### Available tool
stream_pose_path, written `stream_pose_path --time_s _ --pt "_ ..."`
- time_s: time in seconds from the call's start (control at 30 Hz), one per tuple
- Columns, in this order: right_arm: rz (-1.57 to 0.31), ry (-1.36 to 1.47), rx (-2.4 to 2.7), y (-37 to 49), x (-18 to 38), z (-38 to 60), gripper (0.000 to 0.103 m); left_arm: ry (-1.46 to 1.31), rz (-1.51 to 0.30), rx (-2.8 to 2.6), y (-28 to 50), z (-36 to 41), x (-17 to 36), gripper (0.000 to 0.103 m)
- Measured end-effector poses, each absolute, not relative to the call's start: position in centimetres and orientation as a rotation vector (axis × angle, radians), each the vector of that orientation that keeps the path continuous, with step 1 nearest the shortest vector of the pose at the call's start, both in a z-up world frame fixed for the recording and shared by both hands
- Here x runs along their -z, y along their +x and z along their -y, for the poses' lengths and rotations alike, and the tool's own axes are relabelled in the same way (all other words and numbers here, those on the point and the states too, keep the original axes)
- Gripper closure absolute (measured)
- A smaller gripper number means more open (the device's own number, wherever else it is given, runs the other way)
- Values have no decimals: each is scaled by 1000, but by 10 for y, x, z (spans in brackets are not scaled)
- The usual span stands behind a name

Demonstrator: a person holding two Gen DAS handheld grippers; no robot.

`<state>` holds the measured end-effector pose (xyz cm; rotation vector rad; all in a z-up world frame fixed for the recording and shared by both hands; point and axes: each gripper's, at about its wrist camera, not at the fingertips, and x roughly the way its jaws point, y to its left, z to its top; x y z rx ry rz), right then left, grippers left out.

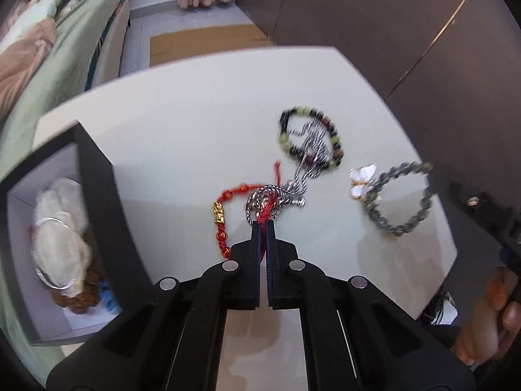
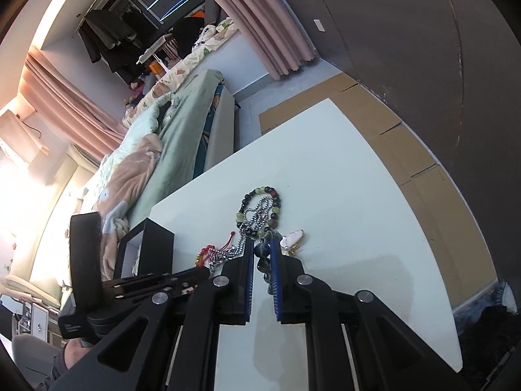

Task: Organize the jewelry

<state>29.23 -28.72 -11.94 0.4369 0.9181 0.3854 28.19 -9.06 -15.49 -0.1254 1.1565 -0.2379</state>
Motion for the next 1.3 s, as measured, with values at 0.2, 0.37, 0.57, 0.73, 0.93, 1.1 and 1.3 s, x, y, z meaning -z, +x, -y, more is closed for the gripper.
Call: stream_pose_path --time_s 0.2,0.37,0.57,0.73,0.93,1.1,1.3 --pt "-902 427 -397 290 111 282 93 -159 -1064 281 274 80 103 99" --pt "-871 420 -418 286 96 278 93 -194 -993 312 268 72 62 99" --pt "-845 422 -438 281 78 272 93 -213 -922 354 258 72 23 99" --pt "-818 407 -472 280 60 263 93 -219 -859 396 247 72 -11 99" --pt "-791 389 -514 280 39 250 93 -219 -775 391 237 62 -50 99" --pt "-768 375 -537 281 23 241 93 -211 -697 376 230 49 -86 99" --pt "-747 358 -567 283 6 228 93 -193 -607 344 223 29 -125 99"
